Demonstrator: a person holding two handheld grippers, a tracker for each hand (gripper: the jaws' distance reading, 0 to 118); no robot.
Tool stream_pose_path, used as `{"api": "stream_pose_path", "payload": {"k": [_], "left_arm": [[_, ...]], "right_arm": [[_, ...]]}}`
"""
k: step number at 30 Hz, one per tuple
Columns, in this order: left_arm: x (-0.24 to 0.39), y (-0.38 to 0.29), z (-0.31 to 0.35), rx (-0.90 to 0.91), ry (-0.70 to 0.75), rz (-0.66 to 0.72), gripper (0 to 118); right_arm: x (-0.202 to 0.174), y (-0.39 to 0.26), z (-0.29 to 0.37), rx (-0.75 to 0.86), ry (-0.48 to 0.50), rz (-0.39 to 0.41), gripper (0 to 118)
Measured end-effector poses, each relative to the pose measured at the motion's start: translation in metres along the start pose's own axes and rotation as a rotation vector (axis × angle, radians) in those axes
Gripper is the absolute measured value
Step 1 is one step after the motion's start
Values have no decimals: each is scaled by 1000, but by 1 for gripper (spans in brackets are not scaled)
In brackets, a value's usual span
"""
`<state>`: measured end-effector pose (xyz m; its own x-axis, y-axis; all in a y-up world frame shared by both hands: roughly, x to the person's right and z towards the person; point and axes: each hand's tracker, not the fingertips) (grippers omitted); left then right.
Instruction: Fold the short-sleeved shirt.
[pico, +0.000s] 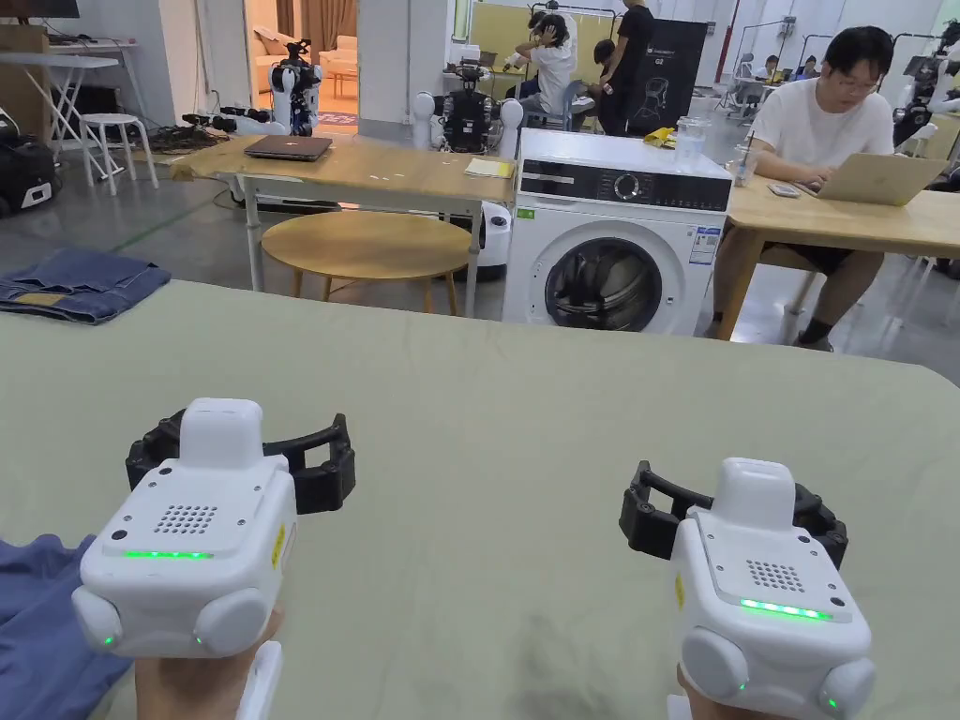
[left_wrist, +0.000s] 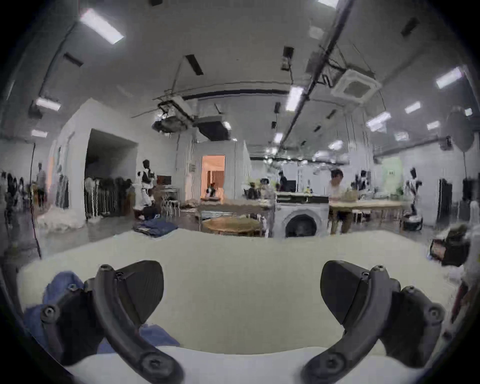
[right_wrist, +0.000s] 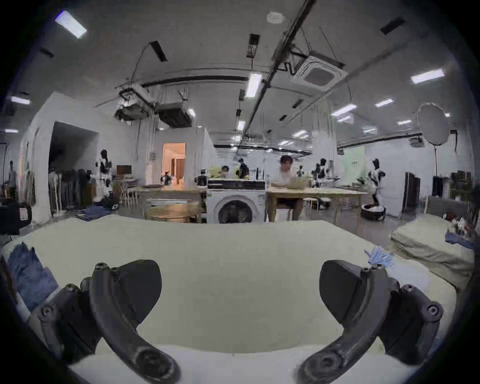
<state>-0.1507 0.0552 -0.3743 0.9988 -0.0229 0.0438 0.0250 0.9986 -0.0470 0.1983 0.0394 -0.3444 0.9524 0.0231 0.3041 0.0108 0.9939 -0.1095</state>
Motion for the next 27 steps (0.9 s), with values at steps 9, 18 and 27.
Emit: {"api": "stream_pose_path", "payload": {"k": [9, 18, 27], "left_arm": [[3, 4, 6, 9, 35, 1, 15], [-8, -2, 5, -25, 27, 9, 0], [-75, -6, 21, -135, 105, 10, 0]], "right_arm": [[-4, 2, 5, 4, -74, 9, 0], [-9, 3, 9, 18, -19, 12, 0], [-59, 5, 13, 8, 111, 36, 0]]}}
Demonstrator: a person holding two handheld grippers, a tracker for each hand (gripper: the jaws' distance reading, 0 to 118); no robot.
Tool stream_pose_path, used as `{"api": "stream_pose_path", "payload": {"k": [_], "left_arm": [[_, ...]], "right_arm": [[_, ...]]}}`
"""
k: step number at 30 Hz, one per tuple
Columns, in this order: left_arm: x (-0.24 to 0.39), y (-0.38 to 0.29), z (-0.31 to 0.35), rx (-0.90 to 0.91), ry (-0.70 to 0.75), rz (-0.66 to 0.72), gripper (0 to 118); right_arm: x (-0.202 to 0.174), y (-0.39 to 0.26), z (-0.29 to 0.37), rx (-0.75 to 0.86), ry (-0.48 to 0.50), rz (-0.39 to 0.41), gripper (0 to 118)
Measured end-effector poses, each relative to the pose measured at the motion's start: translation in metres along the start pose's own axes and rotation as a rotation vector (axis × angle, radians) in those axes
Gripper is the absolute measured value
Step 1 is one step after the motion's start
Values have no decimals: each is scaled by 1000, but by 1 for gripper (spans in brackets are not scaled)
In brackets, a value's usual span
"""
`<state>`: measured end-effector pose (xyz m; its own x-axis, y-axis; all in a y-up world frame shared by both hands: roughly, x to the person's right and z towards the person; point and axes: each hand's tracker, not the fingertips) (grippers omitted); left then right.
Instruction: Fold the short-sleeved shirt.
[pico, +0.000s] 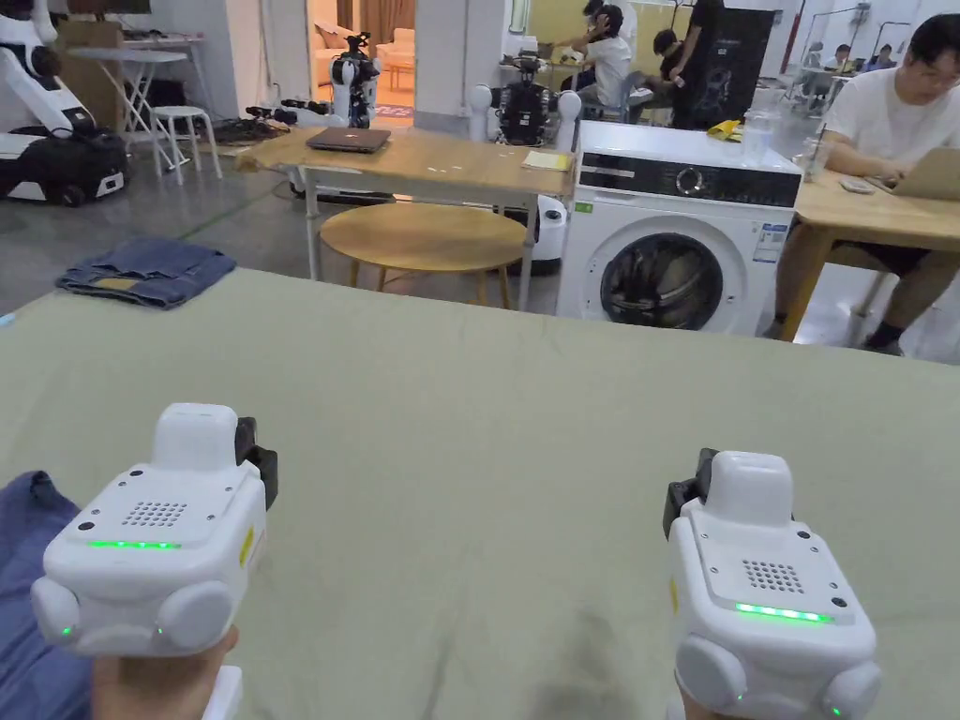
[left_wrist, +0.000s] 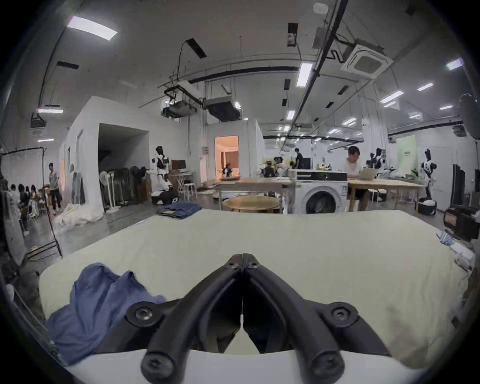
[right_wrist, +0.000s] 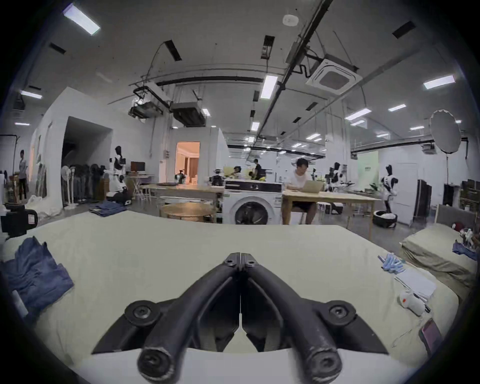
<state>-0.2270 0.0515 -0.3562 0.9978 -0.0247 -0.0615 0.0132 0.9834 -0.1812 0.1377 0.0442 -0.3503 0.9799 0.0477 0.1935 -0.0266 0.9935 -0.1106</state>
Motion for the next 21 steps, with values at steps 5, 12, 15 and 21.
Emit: {"api": "stream_pose_path", "payload": {"k": [5, 12, 15, 21], "left_arm": [[-76, 1, 13, -86, 109, 2, 0], [-183, -6, 22, -349, 140, 21, 0], [-216, -17, 22, -480, 139, 32, 0], [-263, -49, 1, -724, 90, 84, 57]], "right_arm": [[-48, 5, -1, -3, 108, 4, 0], [-99, 3, 0, -36, 230, 32, 0], [-111, -2, 1, -51, 259, 55, 0], [-121, -12, 3, -85, 292, 87, 0]]}}
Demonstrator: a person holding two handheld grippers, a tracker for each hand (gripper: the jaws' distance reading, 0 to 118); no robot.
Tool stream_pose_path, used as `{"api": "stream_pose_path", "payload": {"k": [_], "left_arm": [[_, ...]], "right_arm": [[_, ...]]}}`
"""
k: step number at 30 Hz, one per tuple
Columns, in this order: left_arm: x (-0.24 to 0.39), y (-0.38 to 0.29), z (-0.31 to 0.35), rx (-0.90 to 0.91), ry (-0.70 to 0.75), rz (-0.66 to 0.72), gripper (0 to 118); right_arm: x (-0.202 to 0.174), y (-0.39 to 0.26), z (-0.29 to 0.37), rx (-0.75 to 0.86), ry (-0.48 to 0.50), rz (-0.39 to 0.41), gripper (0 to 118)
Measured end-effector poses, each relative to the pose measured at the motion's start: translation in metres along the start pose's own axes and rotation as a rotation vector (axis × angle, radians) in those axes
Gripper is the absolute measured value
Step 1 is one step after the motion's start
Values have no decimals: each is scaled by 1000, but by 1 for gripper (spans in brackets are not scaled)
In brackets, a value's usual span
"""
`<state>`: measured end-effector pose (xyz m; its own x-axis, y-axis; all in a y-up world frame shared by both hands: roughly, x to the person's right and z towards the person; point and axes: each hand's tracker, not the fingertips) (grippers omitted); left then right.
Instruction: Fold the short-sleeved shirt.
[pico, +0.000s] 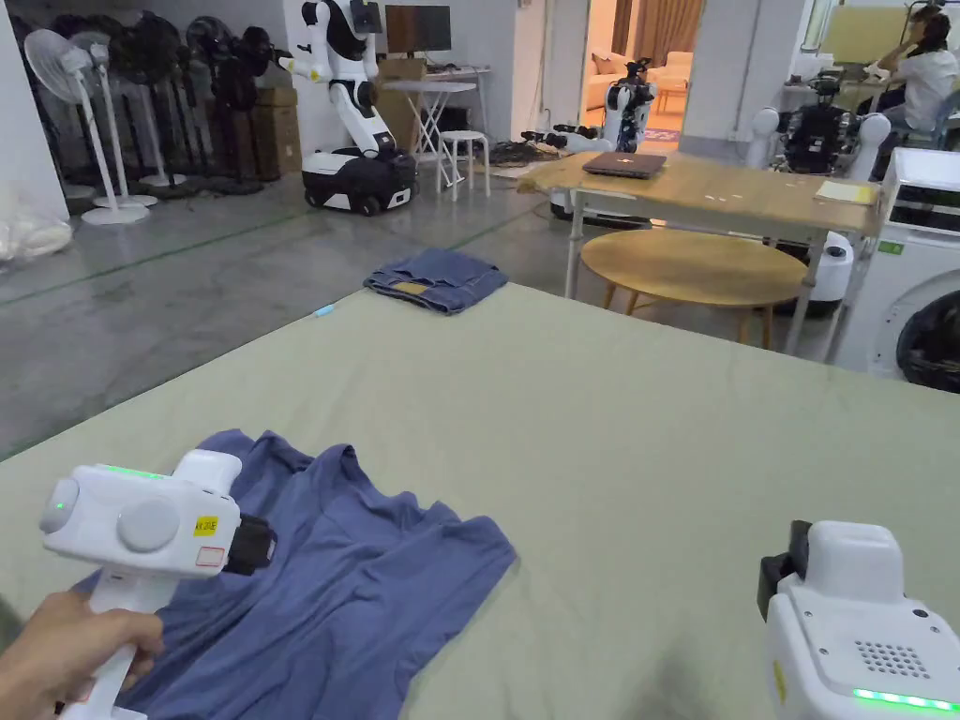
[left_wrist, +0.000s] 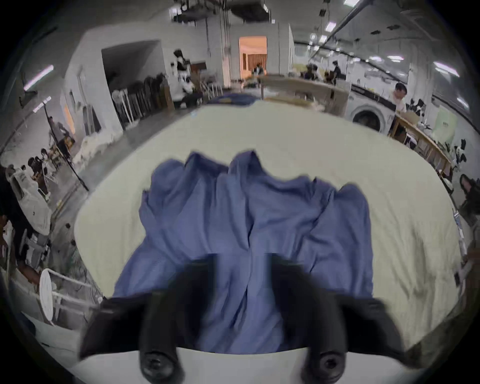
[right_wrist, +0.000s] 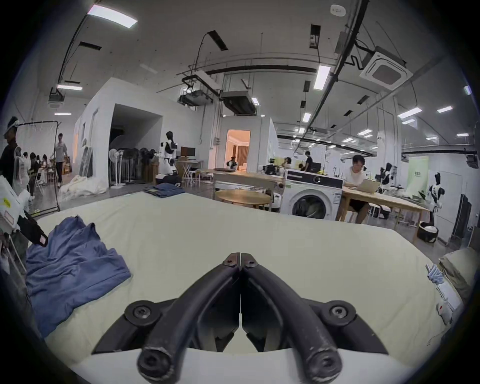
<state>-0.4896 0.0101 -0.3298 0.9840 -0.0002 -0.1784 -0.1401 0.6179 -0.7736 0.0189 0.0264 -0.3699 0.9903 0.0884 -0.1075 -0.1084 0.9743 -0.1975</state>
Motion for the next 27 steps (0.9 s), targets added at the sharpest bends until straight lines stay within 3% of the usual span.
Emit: {"api": "stream_pose_path", "payload": {"k": [2, 4, 8, 11, 13, 15, 16, 17, 19, 27], "left_arm": [[-9, -2, -14, -36, -28, 18, 58], [-11, -2, -29, -77, -32, 34, 74], [-9, -5, -61, -136, -48, 83, 75], [6, -17, -84, -197, -27, 16, 74], [20, -22, -78, -114, 47, -57, 65], [27, -25, -76, -123, 32, -39, 39], [27, -25, -75, -113, 20, -44, 15], [26, -26, -75, -101, 26, -53, 15], [24, -28, -70, -85, 42, -56, 0], [17, -27, -30, 165, 22, 82, 0]], "right_arm": [[0, -2, 0, -13, 3, 5, 0], [1, -4, 0, -20, 2, 11, 0], [5, -7, 0, -35, -8, 26, 0], [9, -9, 0, -45, -16, 34, 0], [10, -10, 0, -52, -20, 37, 0], [12, -11, 0, -54, -26, 40, 0], [13, -12, 0, -55, -26, 40, 0], [13, -12, 0, -57, -26, 40, 0], [15, -13, 0, -60, -28, 40, 0], [22, -16, 2, -74, -36, 14, 0]]}}
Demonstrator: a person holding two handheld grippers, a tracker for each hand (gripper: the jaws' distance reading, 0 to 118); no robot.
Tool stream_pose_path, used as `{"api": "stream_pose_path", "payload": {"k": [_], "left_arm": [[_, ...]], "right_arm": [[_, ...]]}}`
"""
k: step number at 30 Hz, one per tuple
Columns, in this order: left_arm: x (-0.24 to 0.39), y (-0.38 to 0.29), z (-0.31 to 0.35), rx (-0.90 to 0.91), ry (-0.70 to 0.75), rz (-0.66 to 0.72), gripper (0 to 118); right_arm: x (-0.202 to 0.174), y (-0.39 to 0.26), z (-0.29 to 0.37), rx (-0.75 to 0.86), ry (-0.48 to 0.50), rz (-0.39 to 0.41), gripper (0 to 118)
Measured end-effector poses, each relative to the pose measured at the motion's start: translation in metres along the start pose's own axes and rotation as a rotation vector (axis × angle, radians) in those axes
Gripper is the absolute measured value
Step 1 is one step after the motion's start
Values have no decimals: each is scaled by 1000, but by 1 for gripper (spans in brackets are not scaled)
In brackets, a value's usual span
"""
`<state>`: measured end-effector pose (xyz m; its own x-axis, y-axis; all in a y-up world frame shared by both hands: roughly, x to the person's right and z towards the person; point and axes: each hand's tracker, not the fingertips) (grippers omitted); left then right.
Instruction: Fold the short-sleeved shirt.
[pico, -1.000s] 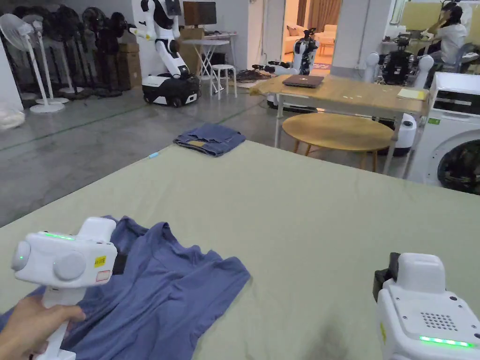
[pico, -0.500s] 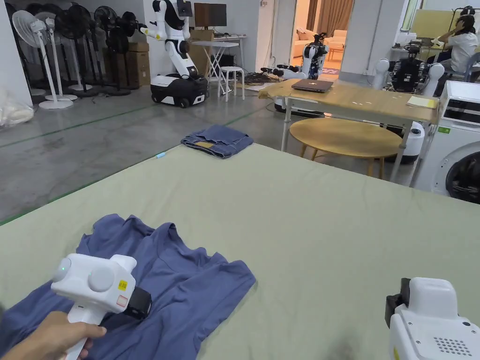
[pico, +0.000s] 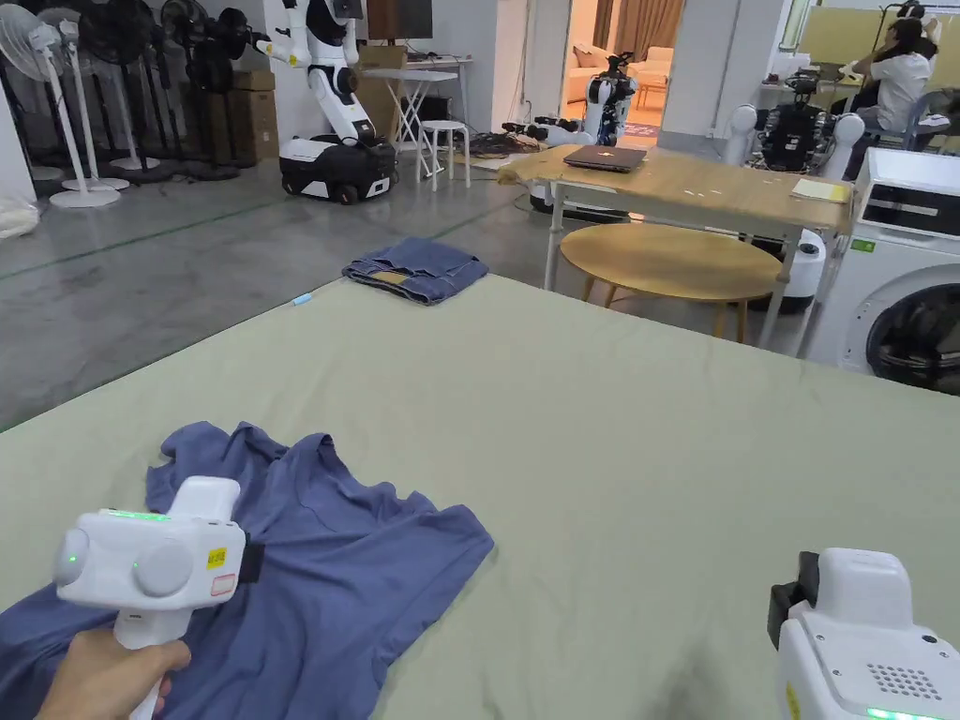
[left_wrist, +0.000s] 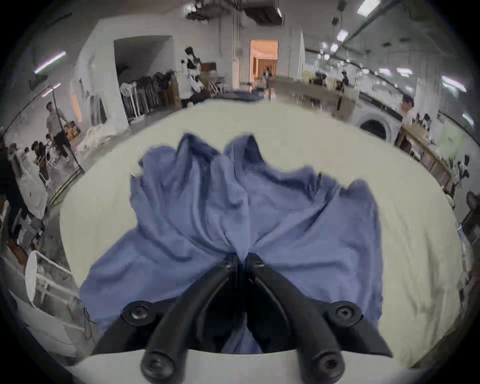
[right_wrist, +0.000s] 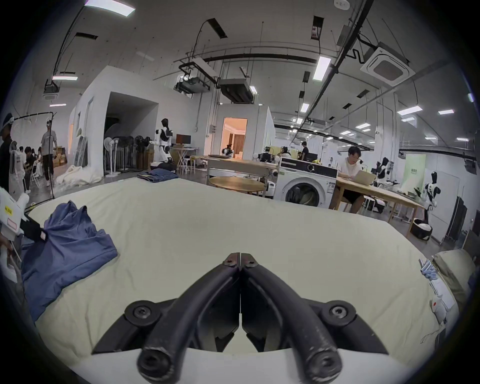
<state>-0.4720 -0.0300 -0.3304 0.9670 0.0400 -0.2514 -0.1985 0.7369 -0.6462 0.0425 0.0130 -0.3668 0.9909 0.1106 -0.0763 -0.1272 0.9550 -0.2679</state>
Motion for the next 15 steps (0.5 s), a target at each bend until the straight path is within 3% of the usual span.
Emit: {"api": "stream_pose_path", "payload": {"k": [5, 15], "left_arm": [[14, 38, 49, 145, -44, 59, 0], [120, 145, 155, 397, -210, -102, 0]], "right_arm": [[9, 2, 4, 4, -13, -10, 0], [44, 17, 17, 41, -69, -55, 0]]}}
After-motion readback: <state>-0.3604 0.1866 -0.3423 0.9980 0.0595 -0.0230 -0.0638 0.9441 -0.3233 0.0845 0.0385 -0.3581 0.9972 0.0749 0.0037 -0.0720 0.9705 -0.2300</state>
